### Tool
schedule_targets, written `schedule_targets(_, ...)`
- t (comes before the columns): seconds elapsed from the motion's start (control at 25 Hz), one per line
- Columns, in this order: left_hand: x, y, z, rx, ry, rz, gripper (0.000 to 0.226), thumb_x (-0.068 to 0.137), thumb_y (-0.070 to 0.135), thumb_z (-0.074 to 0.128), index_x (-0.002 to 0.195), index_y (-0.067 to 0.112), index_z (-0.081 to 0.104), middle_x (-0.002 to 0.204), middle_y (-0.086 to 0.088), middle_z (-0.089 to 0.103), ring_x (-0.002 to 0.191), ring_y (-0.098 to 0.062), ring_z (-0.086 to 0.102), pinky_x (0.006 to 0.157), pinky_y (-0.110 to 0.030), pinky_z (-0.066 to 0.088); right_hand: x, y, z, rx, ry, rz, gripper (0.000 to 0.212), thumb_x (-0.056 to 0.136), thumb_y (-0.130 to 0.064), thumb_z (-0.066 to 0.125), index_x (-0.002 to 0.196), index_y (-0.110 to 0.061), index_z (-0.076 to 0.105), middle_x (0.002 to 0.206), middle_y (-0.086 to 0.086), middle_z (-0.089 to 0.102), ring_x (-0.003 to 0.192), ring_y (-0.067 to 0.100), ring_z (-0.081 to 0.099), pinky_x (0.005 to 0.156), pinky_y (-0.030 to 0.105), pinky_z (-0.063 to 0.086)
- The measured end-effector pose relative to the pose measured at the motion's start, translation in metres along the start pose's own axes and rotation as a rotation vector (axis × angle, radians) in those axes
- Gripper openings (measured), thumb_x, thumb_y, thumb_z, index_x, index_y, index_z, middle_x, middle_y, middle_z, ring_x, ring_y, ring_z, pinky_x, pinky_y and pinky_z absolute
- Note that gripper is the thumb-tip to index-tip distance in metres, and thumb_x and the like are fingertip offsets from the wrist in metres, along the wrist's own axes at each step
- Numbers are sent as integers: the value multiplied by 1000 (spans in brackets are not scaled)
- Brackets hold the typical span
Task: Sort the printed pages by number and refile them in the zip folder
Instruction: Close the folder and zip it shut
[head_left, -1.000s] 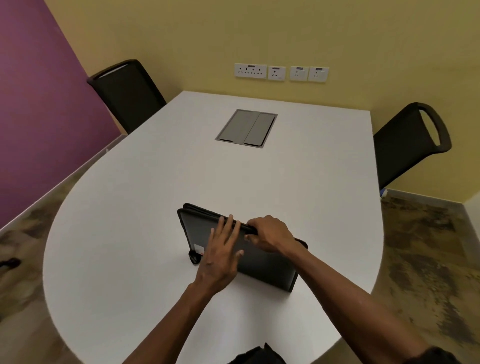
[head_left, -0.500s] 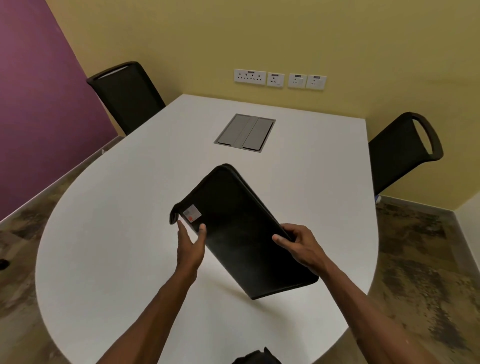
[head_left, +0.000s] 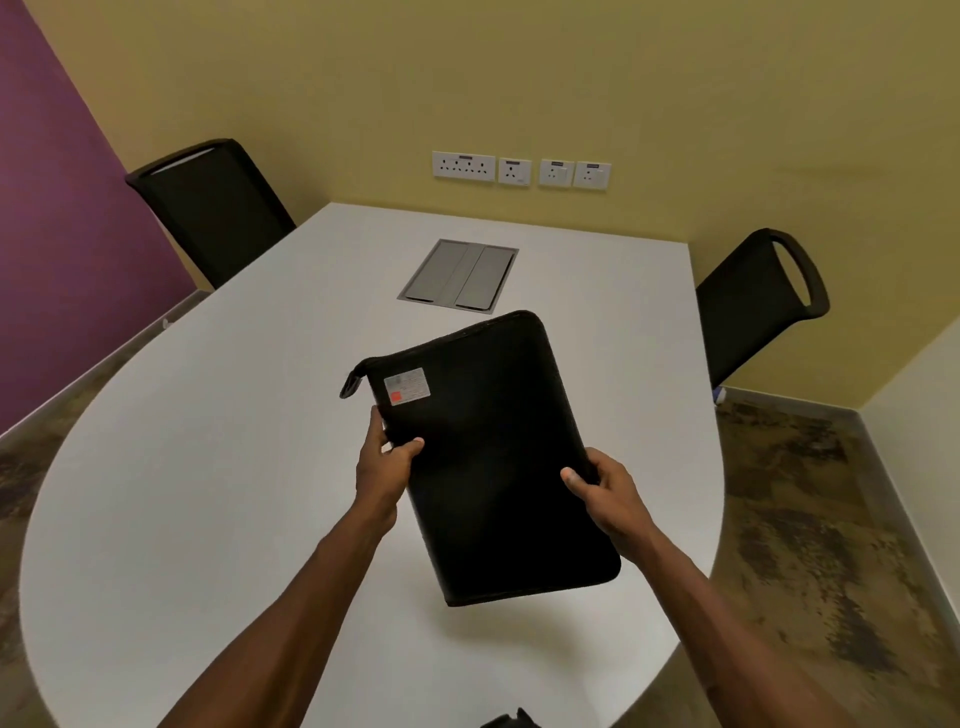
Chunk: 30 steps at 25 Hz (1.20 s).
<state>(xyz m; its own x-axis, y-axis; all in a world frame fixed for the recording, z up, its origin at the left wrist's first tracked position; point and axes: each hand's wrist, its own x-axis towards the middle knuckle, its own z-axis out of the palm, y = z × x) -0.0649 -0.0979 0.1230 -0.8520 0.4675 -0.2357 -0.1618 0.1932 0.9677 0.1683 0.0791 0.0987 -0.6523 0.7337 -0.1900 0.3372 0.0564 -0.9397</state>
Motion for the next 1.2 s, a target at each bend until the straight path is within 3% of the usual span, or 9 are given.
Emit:
schedule_targets(0.28, 23, 17, 3, 229, -102, 85, 76, 92, 2, 62, 152, 37, 31, 145, -3, 47, 126, -27, 52, 100, -49, 52, 4, 32, 36, 143, 108, 238, 28, 100, -21, 58, 128, -22, 55, 121, 2, 65, 111, 26, 64, 97, 49, 56)
schedule_targets(0.44, 46, 7, -11, 278, -43, -65, 64, 90, 6, 63, 147, 26, 40, 134, -9, 56, 113, -26, 59, 97, -45, 53, 14, 33, 67, 226, 168, 386, 26, 99, -15, 60, 125, -19, 58, 115, 3, 66, 104, 26, 65, 88, 40, 59)
schedule_targets(0.56, 60, -8, -22, 270, -70, -137, 57, 90, 13, 64, 143, 22, 45, 133, -6, 57, 112, -25, 58, 99, -45, 52, 23, 37, 89, 224, 179, 490, 28, 99, -17, 59, 127, -17, 59, 119, 4, 65, 104, 26, 64, 91, 43, 58)
schedule_targets(0.72, 75, -35, -28, 279, -163, -168, 69, 90, 28, 70, 150, 25, 36, 147, -5, 46, 128, -31, 50, 105, -50, 47, 33, 42, 115, 133, 144, 558, 32, 101, -21, 56, 132, -14, 53, 128, 7, 61, 108, 27, 60, 92, 43, 54)
schedule_targets(0.96, 113, -80, -42, 270, -242, -279, 62, 92, 30, 66, 148, 21, 41, 150, -9, 43, 132, -33, 45, 110, -49, 41, 44, 52, 128, -83, -76, 603, 45, 93, -21, 63, 134, -17, 47, 128, 8, 59, 111, 27, 59, 95, 41, 54)
schedule_targets(1.2, 143, -108, -42, 277, -279, -329, 63, 90, 36, 67, 146, 20, 44, 149, -7, 47, 131, -29, 47, 112, -48, 38, 61, 55, 138, -136, -131, 708, 44, 80, -26, 81, 113, -18, 53, 119, 9, 62, 108, 29, 62, 96, 47, 56)
